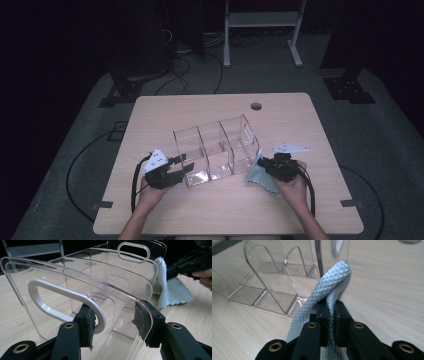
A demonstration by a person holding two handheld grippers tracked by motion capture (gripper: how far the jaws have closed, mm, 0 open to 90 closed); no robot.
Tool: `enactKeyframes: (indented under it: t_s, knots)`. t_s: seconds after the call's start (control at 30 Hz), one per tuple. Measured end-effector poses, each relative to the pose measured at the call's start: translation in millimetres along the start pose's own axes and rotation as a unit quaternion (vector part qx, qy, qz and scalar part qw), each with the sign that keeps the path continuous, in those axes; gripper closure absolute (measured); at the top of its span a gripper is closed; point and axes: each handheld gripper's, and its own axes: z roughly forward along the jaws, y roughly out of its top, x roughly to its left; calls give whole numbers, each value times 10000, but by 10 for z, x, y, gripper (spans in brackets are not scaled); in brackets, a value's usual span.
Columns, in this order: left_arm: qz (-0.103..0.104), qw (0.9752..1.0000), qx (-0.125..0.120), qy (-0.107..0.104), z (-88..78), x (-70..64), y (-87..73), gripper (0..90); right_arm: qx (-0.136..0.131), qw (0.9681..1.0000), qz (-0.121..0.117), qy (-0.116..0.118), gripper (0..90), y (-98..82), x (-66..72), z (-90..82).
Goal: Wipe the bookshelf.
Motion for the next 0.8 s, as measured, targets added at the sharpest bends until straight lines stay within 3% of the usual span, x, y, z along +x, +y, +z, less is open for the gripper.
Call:
enactKeyframes:
  t_s: [0.3, 0.5, 0.8]
  knots:
    - [-8, 9998, 18, 220, -64, -166, -39, 506, -313, 9995, -22, 7, 837, 60, 27, -69]
    - [-53, 9997, -72, 221, -81, -174, -70, 503, -117, 9999, 105, 60, 834, -55, -2, 109]
    - [-65, 9998, -97, 187, -69, -165, -71, 501, -307, 9995, 104, 61, 834, -23, 5, 70]
